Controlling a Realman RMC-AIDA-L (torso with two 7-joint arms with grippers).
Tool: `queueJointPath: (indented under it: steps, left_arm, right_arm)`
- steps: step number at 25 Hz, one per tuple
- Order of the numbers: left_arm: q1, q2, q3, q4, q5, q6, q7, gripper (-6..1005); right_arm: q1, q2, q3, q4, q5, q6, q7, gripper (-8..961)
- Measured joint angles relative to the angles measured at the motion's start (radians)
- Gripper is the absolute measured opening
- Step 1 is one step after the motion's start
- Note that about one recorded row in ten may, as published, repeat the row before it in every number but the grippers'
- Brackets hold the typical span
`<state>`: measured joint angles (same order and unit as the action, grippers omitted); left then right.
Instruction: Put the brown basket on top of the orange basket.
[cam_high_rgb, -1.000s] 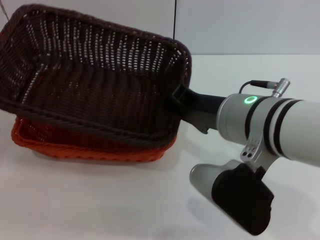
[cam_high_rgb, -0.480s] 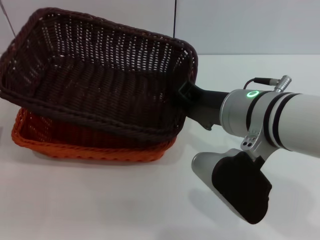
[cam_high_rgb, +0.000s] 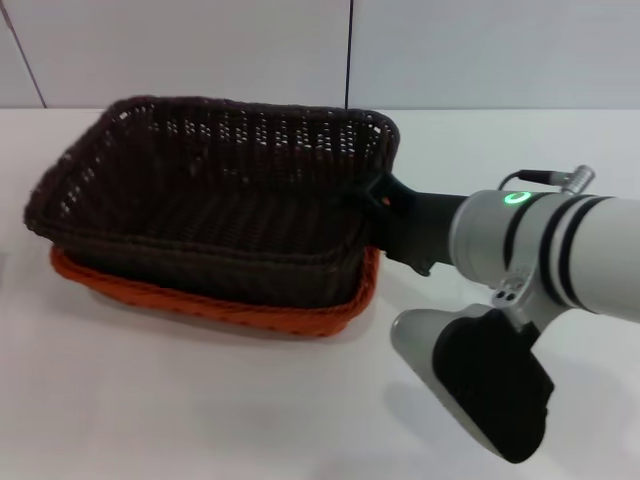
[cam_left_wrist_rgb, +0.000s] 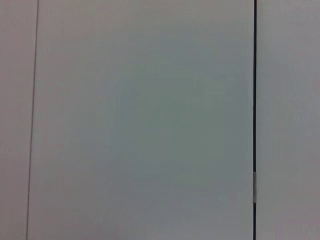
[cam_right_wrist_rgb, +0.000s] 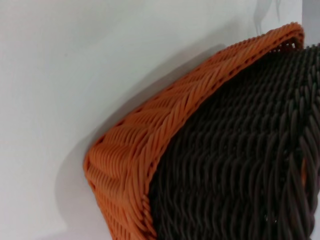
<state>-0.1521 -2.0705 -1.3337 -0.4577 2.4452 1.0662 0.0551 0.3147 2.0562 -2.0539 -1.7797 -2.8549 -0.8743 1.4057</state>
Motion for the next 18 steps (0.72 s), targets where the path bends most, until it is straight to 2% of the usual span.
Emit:
queueJointPath:
  steps: [2,4,5,6,7,9,12,14,18]
  left_arm:
    - [-0.002,0.001,-0.001,0.002,0.000,0.000,0.000,798]
    - [-0.010,0.003,-0.004,0.011,0.000,0.000,0.000,798]
    - [-0.010,0.003,-0.004,0.011,0.000,0.000,0.000,798]
    - [-0.015,0.004,-0.004,0.017,0.000,0.000,0.000,798]
    - [-0.020,0.005,-0.005,0.023,0.000,0.000,0.000,798]
    - [-0.034,0.007,-0.005,0.037,0.000,-0.001,0.000,798]
    - [-0.046,0.008,-0.005,0.051,0.000,-0.001,0.000,798]
    - [-0.059,0.009,-0.005,0.070,0.002,-0.002,0.002,798]
    - [-0.070,0.009,-0.006,0.082,0.001,-0.003,0.003,798]
  right_arm:
    - [-0.025,0.004,0.011,-0.026,0.000,-0.008,0.011,453]
    - [-0.094,0.013,0.027,-0.093,0.003,-0.010,0.031,532]
    - [-0.094,0.013,0.027,-0.093,0.003,-0.010,0.031,571]
    - [-0.146,0.018,0.026,-0.139,0.007,-0.006,0.033,610]
    - [-0.146,0.018,0.026,-0.139,0.007,-0.006,0.033,639]
    - [-0.208,0.025,0.021,-0.192,0.008,0.004,0.034,697]
    - [-0.240,0.029,0.011,-0.211,0.002,0.019,0.045,784]
    - [-0.279,0.030,0.001,-0.231,-0.029,0.080,0.119,784]
    - [-0.295,0.031,0.048,-0.231,-0.059,0.183,0.275,784]
